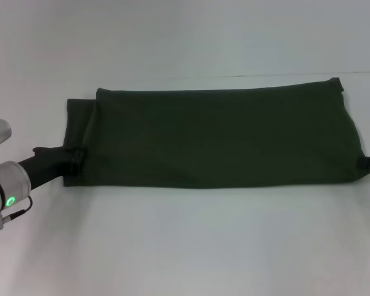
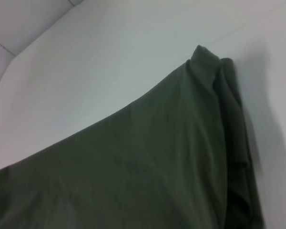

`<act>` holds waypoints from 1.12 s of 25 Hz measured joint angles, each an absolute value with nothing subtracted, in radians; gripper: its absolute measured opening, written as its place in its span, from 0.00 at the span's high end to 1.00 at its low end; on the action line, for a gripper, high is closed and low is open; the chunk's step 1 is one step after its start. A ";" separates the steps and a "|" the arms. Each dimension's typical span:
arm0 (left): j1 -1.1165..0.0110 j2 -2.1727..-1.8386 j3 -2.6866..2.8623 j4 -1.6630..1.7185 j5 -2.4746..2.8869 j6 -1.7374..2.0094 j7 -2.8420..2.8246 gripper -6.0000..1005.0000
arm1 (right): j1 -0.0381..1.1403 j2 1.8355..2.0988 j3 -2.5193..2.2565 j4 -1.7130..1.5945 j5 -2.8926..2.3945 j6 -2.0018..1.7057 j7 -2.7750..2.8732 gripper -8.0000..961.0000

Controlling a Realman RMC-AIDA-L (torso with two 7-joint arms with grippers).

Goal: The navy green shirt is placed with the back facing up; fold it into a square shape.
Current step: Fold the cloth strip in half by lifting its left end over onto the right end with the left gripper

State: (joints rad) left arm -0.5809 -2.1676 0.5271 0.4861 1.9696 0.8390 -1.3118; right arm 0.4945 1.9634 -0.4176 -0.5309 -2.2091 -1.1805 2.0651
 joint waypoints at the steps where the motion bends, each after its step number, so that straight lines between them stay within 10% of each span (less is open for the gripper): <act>1: -0.577 -2.168 0.527 0.490 1.970 0.845 -1.318 0.97 | 0.492 1.964 -0.411 -0.531 -2.209 -1.182 2.062 0.72; 8: -0.546 -2.168 0.527 0.532 1.970 0.893 -1.353 0.96 | 0.478 1.966 -0.399 -0.533 -2.209 -1.184 2.056 0.98; 28: -0.517 -2.167 0.516 0.558 1.994 0.992 -1.371 0.96 | 0.449 1.968 -0.387 -0.532 -2.161 -1.232 2.012 0.87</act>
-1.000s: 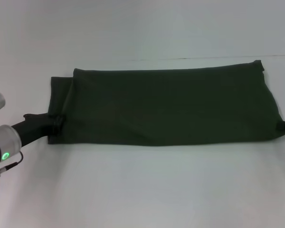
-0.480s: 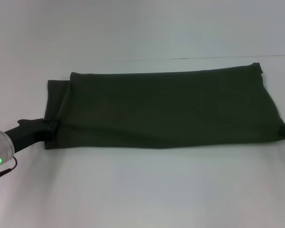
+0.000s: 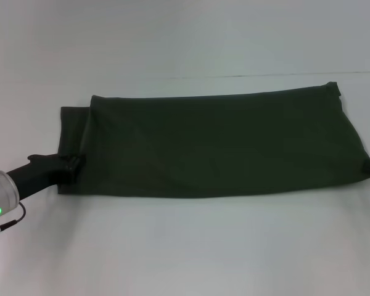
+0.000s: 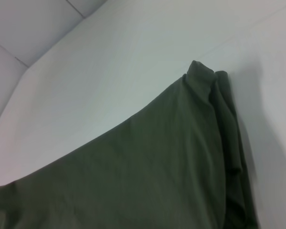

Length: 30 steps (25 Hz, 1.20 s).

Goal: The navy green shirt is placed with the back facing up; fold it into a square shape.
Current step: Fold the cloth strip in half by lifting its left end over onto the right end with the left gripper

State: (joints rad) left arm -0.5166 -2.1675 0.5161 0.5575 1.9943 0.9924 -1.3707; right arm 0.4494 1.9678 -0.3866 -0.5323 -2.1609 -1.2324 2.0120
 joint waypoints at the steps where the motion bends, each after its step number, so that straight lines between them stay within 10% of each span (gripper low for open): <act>1: -0.514 -2.168 0.516 0.563 1.994 0.999 -1.374 0.96 | 0.447 1.968 -0.387 -0.532 -2.159 -1.234 2.013 0.86; 10: -0.482 -2.167 0.480 0.603 1.987 1.012 -1.435 0.87 | 0.422 1.967 -0.384 -0.559 -2.093 -1.259 1.965 0.81; 13: -0.460 -2.168 0.458 0.633 1.985 1.059 -1.482 0.79 | 0.396 1.968 -0.362 -0.597 -2.035 -1.282 1.922 0.69; 15: -0.444 -2.167 0.426 0.654 1.984 1.148 -1.519 0.52 | 0.389 1.969 -0.357 -0.607 -2.017 -1.294 1.910 0.61; 30: -0.389 -2.164 0.370 0.681 1.996 1.552 -1.693 0.32 | 0.417 1.974 -0.362 -0.618 -1.981 -1.498 1.811 0.14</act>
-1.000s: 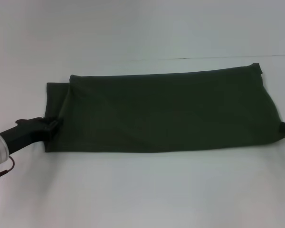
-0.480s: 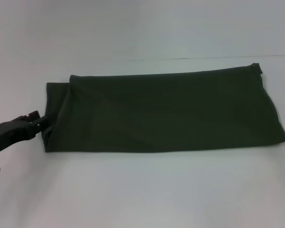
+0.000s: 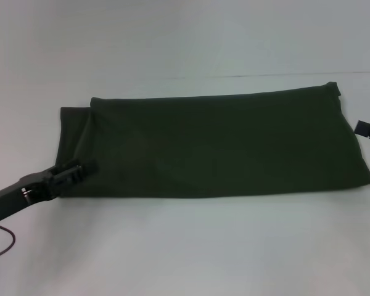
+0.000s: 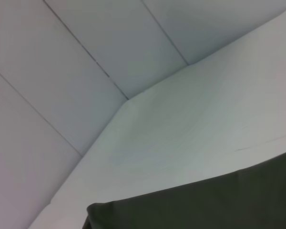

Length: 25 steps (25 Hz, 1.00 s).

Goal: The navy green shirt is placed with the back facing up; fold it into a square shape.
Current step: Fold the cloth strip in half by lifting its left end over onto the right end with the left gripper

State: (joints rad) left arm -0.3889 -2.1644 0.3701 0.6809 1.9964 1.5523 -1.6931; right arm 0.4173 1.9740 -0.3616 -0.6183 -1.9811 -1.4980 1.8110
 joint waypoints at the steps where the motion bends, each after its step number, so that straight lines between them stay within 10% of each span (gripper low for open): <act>1: -0.391 -2.164 0.371 0.667 1.997 1.535 -1.692 0.32 | 0.421 1.977 -0.362 -0.618 -1.981 -1.500 1.811 0.11; 25: -0.429 -2.166 0.485 0.611 2.004 1.185 -1.681 0.32 | 0.435 1.991 -0.337 -0.612 -1.962 -1.495 1.817 0.05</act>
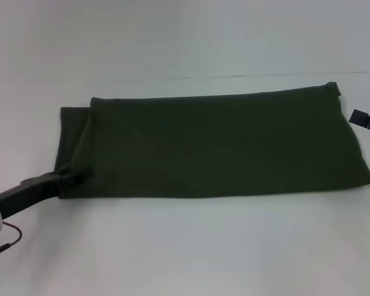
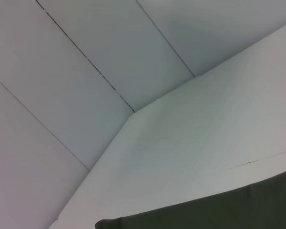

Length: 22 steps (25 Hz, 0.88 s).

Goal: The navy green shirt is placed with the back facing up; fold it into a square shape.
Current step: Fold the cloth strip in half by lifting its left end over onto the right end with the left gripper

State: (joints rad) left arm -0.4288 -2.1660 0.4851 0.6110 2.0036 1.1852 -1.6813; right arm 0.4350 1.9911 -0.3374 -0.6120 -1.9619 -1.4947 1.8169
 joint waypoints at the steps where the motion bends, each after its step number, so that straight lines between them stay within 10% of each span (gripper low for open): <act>1: -0.426 -2.166 0.473 0.618 2.001 1.225 -1.682 0.32 | 0.435 1.991 -0.337 -0.612 -1.962 -1.494 1.817 0.05; 22: -0.472 -2.122 0.407 0.722 2.301 1.482 -2.130 0.32 | 0.421 1.982 -0.337 -0.612 -1.962 -1.498 1.819 0.05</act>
